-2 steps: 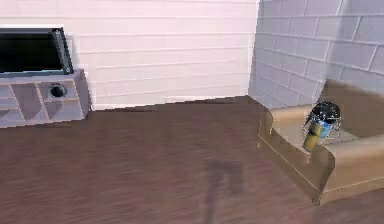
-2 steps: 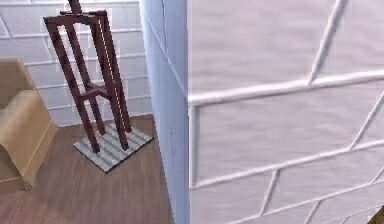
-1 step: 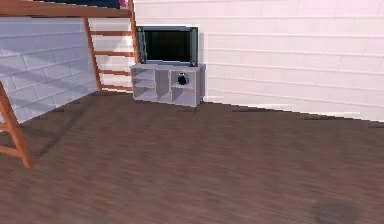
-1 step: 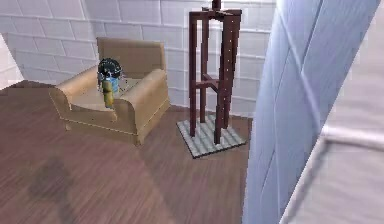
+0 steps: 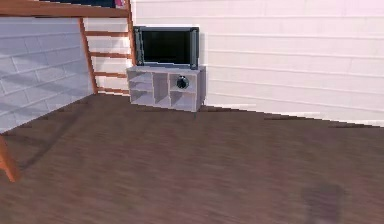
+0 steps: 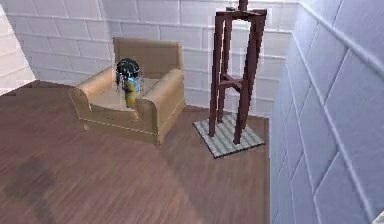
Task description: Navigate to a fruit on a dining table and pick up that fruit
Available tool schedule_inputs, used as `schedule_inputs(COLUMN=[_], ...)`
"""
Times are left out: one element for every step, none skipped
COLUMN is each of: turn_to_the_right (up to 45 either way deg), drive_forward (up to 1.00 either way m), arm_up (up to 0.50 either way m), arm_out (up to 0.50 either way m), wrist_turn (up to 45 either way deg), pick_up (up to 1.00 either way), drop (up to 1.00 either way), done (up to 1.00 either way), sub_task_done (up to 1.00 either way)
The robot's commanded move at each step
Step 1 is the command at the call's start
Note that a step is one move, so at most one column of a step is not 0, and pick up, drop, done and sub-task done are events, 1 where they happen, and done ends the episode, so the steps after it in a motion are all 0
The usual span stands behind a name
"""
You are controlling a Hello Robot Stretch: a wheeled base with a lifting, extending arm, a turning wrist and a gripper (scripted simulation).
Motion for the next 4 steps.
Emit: schedule_inputs(turn_to_the_right=[-45.0, -36.0, 0.0, -45.0], drive_forward=[0.00, 0.00, 0.20, 0.00], arm_up=[0.00, 0.00, 0.00, 0.00], arm_out=[0.00, 0.00, 0.00, 0.00], wrist_turn=[0.0, 0.0, 0.0, 0.0], pick_up=[0.00, 0.00, 0.00, 0.00], drop=[0.00, 0.00, 0.00, 0.00], done=[0.00, 0.00, 0.00, 0.00], sub_task_done=[0.00, 0.00, 0.00, 0.00])
